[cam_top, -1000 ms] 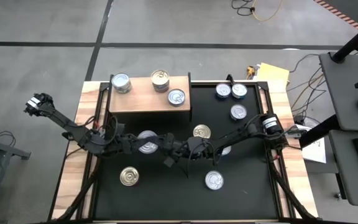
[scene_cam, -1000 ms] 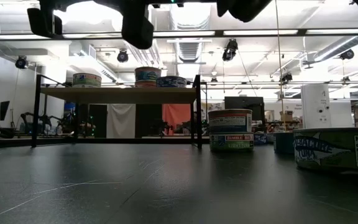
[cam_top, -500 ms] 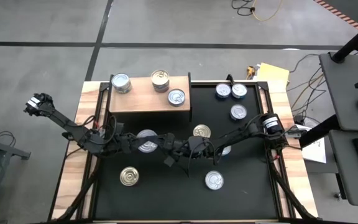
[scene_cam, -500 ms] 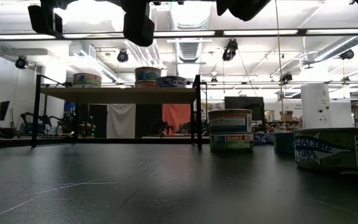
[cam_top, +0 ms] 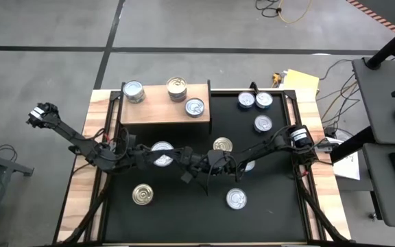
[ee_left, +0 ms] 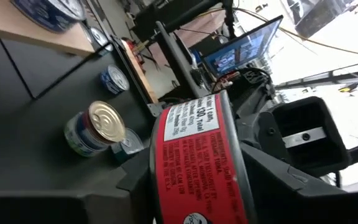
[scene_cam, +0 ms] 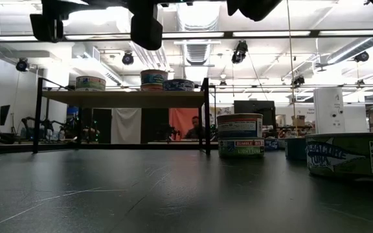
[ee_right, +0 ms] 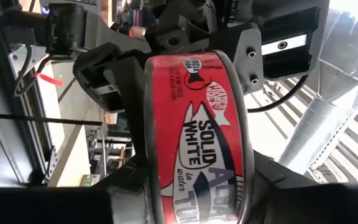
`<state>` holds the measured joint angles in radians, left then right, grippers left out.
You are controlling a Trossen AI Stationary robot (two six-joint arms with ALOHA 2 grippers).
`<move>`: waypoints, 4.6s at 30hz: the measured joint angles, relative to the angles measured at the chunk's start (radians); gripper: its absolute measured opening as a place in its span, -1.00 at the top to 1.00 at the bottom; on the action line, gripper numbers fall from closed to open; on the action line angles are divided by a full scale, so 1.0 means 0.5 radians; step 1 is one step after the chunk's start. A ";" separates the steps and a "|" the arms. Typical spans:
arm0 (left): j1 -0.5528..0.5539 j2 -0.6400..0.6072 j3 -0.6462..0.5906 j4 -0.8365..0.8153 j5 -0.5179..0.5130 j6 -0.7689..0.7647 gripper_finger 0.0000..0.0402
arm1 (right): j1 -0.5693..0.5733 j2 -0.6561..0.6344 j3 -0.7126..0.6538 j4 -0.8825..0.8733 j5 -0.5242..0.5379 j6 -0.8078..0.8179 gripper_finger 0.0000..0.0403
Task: Stack canned seafood by type on shelf
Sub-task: Put the red tuna can on the shelf
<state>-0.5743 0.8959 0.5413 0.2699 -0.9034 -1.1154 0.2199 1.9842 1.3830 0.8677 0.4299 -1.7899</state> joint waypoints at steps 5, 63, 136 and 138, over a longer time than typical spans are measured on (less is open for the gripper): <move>0.002 -0.003 -0.001 -0.024 -0.029 -0.003 -0.07 | 0.000 0.000 -0.001 0.000 0.034 -0.010 0.38; 0.001 -0.474 0.004 -0.038 -0.219 1.958 -0.44 | -0.161 -0.023 -0.007 -0.147 0.470 0.812 0.39; -0.116 -0.209 0.499 -1.764 -0.027 1.424 -0.44 | -0.215 -0.025 0.009 -0.407 0.278 1.576 0.39; -0.116 -0.285 0.530 -1.824 -0.046 1.428 -0.44 | -0.252 -0.019 0.009 -0.403 0.270 1.610 0.39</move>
<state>-0.6323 0.7535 0.8063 -0.6420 -0.9265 -0.4014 0.0938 1.9749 1.3876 0.6662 0.5652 -0.9849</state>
